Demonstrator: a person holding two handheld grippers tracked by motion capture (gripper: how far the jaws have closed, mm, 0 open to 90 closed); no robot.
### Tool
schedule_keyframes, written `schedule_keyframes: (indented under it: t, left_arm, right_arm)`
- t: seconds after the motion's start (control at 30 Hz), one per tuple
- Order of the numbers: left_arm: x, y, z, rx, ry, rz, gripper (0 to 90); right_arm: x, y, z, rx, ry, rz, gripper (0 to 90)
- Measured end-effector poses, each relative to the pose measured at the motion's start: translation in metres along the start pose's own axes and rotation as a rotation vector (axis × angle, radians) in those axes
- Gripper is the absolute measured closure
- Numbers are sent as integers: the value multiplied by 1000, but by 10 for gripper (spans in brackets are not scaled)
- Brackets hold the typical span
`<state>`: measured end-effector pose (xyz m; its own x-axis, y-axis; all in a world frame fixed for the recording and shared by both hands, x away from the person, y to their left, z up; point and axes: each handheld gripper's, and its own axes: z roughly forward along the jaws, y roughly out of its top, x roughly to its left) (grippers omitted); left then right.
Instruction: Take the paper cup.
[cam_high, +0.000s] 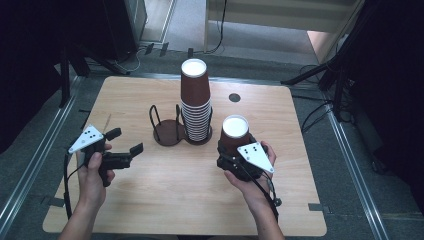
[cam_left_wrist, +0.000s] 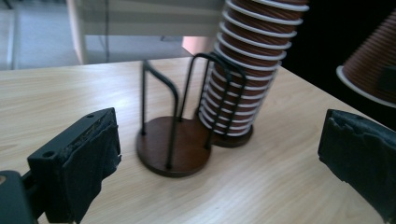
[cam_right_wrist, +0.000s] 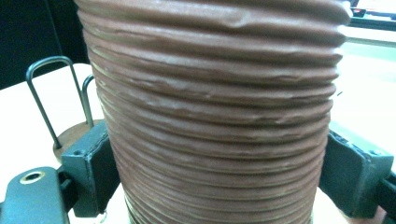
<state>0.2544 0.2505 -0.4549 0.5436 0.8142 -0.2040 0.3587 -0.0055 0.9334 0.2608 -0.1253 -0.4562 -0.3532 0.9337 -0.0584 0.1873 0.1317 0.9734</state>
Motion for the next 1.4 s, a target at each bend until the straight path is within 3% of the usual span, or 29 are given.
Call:
schedule_keyframes:
  t: [0.3, 0.5, 0.77, 1.07, 1.4]
  left_arm:
    - [-23, 1, 14, 24, -80, 34, 0]
    - [-32, 2, 16, 10, -98, 34, 0]
    - [-46, 3, 22, 41, -128, 70, 0]
    - [-60, 3, 27, 82, -197, 124, 0]
    - [-71, 1, 34, 128, -227, 156, 18]
  right_arm:
    - [14, -12, 6, 22, 18, -45, 120]
    - [25, -19, 9, 39, 40, -71, 120]
    - [38, -26, 11, 43, 59, -103, 120]
    - [57, -38, 14, 59, 88, -175, 120]
    - [73, -49, 16, 65, 112, -244, 119]
